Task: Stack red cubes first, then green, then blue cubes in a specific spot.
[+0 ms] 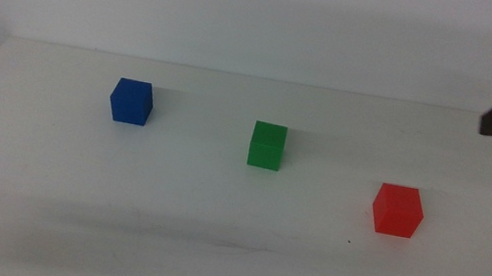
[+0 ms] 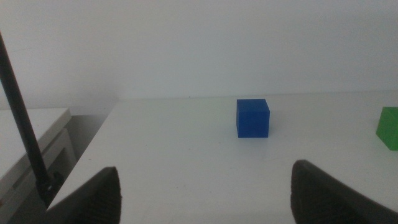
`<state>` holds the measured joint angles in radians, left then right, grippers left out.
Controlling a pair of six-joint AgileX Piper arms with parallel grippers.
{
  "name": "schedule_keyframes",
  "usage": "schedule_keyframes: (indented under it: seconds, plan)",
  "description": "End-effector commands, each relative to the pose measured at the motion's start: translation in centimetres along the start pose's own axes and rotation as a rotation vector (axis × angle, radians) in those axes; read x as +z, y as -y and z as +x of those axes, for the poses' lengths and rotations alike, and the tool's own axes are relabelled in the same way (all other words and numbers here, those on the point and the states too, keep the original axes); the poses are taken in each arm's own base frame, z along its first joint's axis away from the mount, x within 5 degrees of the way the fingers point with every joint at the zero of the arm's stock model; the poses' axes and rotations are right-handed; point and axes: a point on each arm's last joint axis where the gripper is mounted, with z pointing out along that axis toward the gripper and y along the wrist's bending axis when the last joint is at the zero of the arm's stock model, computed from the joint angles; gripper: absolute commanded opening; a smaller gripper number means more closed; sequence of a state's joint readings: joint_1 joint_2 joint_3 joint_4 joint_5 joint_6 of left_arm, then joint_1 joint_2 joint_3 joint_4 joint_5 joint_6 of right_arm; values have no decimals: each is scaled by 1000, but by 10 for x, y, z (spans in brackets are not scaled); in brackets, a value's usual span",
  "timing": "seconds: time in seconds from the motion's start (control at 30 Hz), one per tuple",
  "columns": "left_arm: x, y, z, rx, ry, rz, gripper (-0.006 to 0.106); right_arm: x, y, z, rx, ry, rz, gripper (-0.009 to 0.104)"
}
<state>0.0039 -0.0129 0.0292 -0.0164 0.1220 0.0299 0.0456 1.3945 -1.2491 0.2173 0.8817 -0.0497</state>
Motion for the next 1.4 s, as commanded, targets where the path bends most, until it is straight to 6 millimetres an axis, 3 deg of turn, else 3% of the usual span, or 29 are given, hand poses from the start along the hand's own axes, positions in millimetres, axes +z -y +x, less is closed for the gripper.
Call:
schedule_keyframes:
  seconds: [0.0, 0.33, 0.53, 0.83, 0.97, 1.17, 1.23, 1.37]
  plan:
    - [-2, 0, -9, -6, 97, -1, 94, -8, -12, -19, -36, 20, -13, 74]
    - [-2, 0, -9, -6, 97, -1, 94, 79, -53, -17, -98, -211, 132, 74]
    - [-2, 0, -9, -6, 97, -1, 94, 124, -52, -8, -79, -290, 146, 74]
    - [-2, 0, -9, -6, 97, -1, 94, 172, -49, 1, -85, -311, 147, 71]
    - [-2, 0, -9, -6, 97, -1, 94, 181, -48, 4, -84, -325, 151, 57]
    - [-2, 0, -9, -6, 97, -1, 94, 177, -49, 4, -14, -327, 163, 1]
    - [-2, 0, -9, -6, 97, -1, 94, 168, -60, 4, 6, -318, 159, -1]
    - [-2, 0, -9, -6, 97, -1, 94, 149, -106, 16, 3, -306, 136, -1]
